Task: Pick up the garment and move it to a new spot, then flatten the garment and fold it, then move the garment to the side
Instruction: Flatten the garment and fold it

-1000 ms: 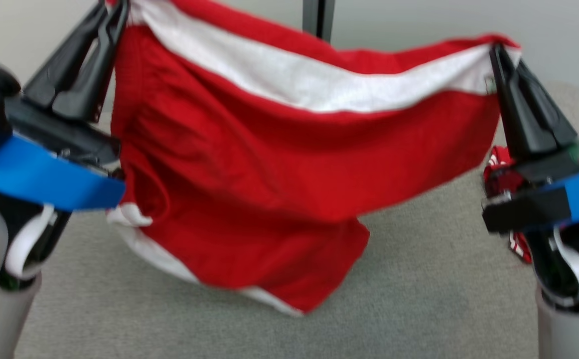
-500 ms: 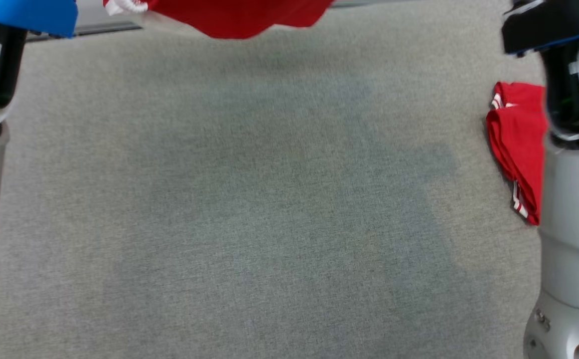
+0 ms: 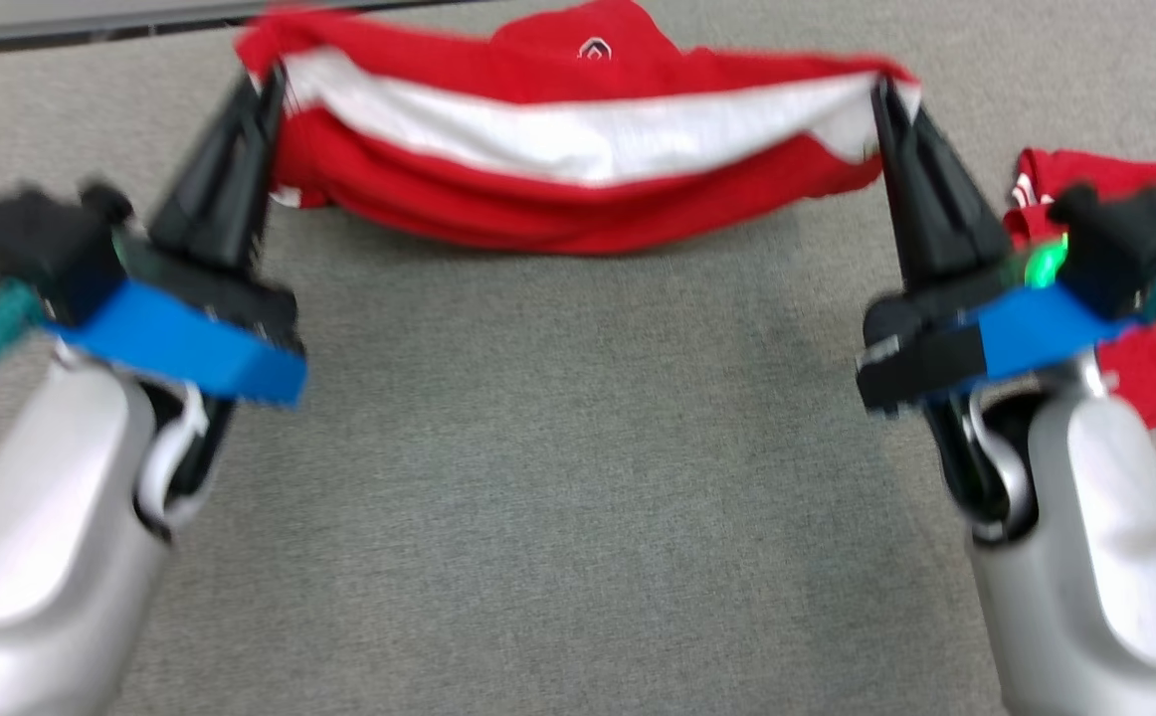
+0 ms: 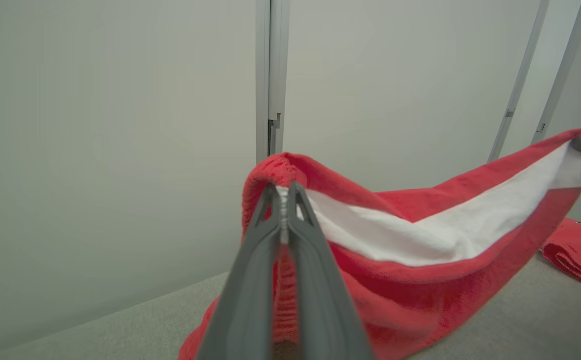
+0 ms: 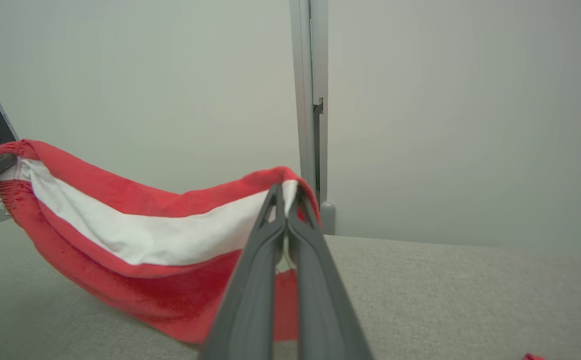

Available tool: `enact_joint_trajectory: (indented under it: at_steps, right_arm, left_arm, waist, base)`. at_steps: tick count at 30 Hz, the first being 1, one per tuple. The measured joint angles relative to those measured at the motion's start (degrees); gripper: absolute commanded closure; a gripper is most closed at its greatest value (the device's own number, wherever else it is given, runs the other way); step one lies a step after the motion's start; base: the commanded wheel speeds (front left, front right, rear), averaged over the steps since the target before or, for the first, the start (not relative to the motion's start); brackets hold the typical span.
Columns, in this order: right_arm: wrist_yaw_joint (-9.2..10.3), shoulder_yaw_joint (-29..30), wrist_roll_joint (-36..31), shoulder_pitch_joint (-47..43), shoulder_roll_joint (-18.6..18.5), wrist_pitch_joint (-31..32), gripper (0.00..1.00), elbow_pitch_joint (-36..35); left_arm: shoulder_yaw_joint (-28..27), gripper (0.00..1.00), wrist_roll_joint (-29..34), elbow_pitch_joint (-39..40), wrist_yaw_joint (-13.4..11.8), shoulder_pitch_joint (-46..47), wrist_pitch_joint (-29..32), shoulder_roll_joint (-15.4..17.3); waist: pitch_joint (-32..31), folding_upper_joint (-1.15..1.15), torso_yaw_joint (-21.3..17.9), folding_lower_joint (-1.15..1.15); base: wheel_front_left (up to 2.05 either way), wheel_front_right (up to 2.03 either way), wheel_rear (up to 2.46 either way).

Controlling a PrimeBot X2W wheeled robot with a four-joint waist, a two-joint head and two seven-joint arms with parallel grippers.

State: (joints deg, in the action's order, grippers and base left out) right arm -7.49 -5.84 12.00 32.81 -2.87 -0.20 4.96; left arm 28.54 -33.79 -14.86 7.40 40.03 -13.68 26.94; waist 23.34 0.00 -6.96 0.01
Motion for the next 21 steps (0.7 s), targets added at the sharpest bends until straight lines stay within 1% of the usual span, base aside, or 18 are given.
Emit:
enact_joint_trajectory:
  at_steps: [3,7,10,14,16,21]
  right_arm:
    - [0.0,1.08,0.97,-7.66,0.02,-0.71,1.0,-3.69]
    - [0.0,3.3,3.36,-18.66,0.01,-1.04,1.0,-8.45]
    - [0.0,4.91,3.61,-24.77,0.0,-0.86,1.0,-12.24]
    - [0.0,5.79,3.98,-30.49,0.01,0.48,1.0,-17.75]
    - [0.0,6.72,3.98,-32.86,0.02,1.48,1.0,-20.81]
    - [0.0,9.72,4.31,-38.67,0.0,4.78,1.0,-27.46]
  left_arm:
    - [-0.4,1.0,-0.76,3.66,-0.4,-7.2,-0.88,-0.38]
    - [-0.91,1.0,-0.75,9.23,-2.53,-17.81,-1.16,-1.09]
    - [-2.48,1.0,-1.0,13.88,-4.43,-24.57,-1.31,-2.34]
    - [-3.54,1.0,-0.82,19.72,-5.77,-33.23,-1.32,-3.04]
    - [-3.02,1.0,-0.58,22.43,-6.14,-36.89,-1.32,-2.75]
    - [-1.55,1.0,-0.58,28.86,-8.18,-43.91,-0.16,-1.8]
  waist:
    - [-2.16,0.0,0.94,-0.01]
    - [-5.32,0.0,1.69,-0.02]
    - [-7.89,0.0,1.84,-0.02]
    - [-11.53,0.0,1.71,-0.02]
    - [-13.3,0.0,1.55,-0.02]
    - [-16.38,0.0,1.42,-0.03]
  base:
    - [0.0,0.0,0.0]
    - [0.0,0.0,0.0]
    - [0.0,0.0,0.0]
    - [0.0,0.0,0.0]
    - [0.0,0.0,0.0]
    - [0.0,0.0,0.0]
